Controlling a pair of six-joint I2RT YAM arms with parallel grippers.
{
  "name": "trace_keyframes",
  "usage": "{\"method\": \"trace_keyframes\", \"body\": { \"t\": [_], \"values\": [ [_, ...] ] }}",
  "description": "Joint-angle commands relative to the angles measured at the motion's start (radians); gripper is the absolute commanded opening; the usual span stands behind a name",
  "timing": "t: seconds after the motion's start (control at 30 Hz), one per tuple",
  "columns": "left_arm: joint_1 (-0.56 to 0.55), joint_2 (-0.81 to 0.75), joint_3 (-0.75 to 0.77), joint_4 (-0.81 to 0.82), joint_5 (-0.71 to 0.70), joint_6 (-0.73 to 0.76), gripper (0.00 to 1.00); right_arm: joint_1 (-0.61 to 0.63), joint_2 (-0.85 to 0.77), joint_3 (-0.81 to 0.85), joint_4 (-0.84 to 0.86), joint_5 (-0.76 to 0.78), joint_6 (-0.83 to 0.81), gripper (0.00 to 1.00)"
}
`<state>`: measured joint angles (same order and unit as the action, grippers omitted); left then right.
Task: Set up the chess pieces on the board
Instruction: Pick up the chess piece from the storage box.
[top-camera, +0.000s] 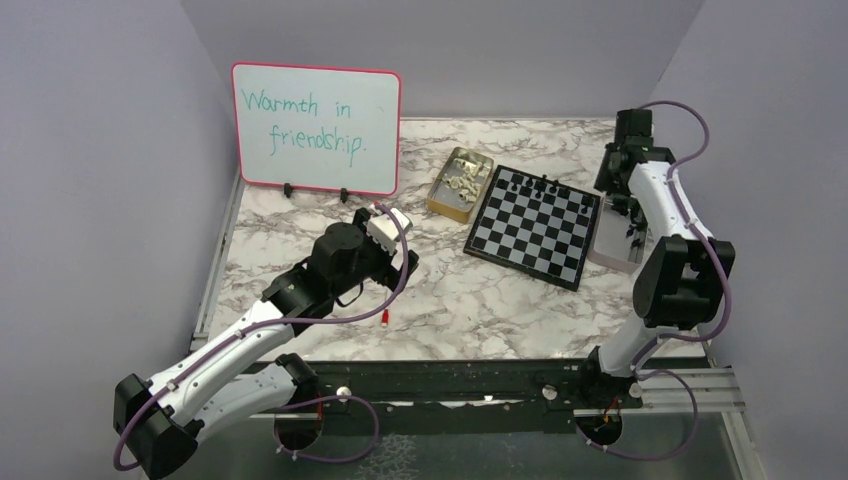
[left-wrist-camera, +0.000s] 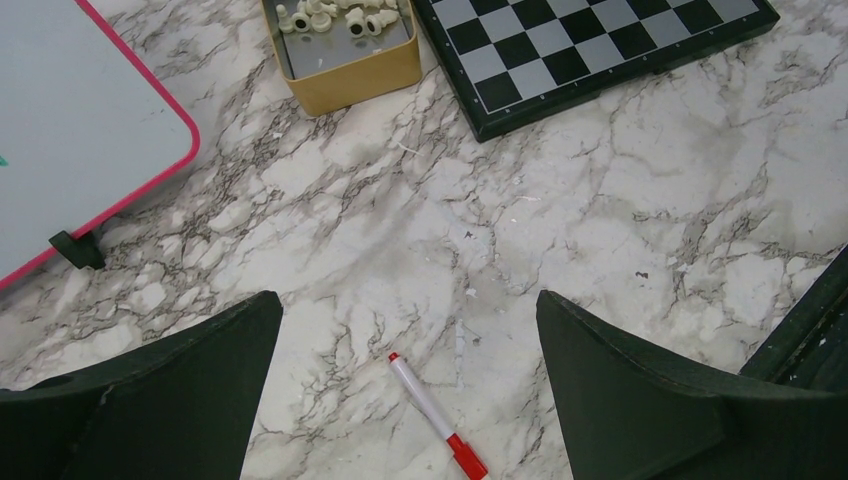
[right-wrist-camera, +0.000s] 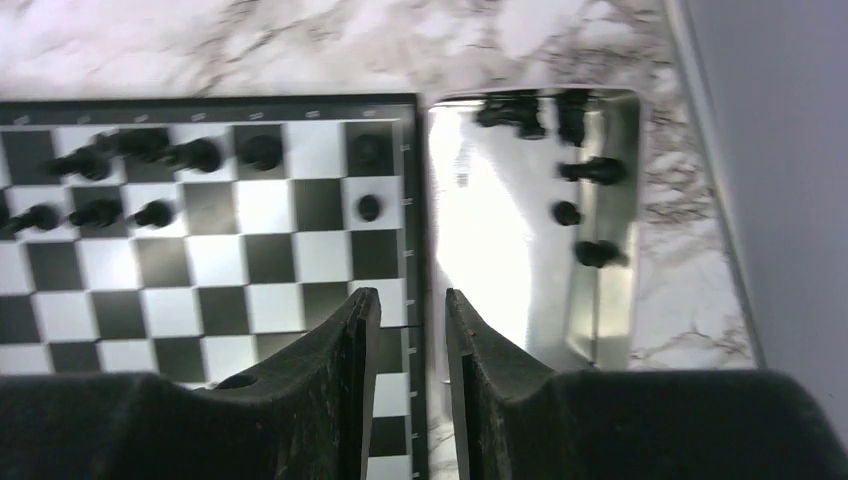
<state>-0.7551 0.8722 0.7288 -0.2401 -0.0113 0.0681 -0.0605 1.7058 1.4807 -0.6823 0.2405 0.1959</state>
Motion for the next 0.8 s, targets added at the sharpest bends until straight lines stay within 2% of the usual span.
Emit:
{"method": "trace_keyframes", "body": {
  "t": [0.0, 0.1, 0.27, 0.43, 0.77],
  "values": [
    [-0.006, 0.002, -0.006, 0.018, -0.024, 0.007, 0.99, -0.093, -0.012, -0.035, 0.042, 0.044, -0.026, 0.34],
    [-0.006, -0.003, -0.006, 0.019, -0.015, 0.005, 0.99, -0.144, -0.009, -0.085, 0.090, 0.014, -0.032, 0.33],
    [-0.006, 0.001, -0.005, 0.023, 0.011, -0.002, 0.99, -0.159, 0.083, -0.077, 0.102, 0.021, -0.046, 0.33],
    [-0.007, -0.002, -0.004, 0.017, 0.006, 0.001, 0.99, -0.164, 0.142, -0.053, 0.098, 0.140, -0.075, 0.33],
    [-0.007, -0.025, -0.006, 0.021, 0.010, -0.002, 0.99, -0.173, 0.211, -0.037, 0.104, 0.245, -0.124, 0.33]
  ]
}}
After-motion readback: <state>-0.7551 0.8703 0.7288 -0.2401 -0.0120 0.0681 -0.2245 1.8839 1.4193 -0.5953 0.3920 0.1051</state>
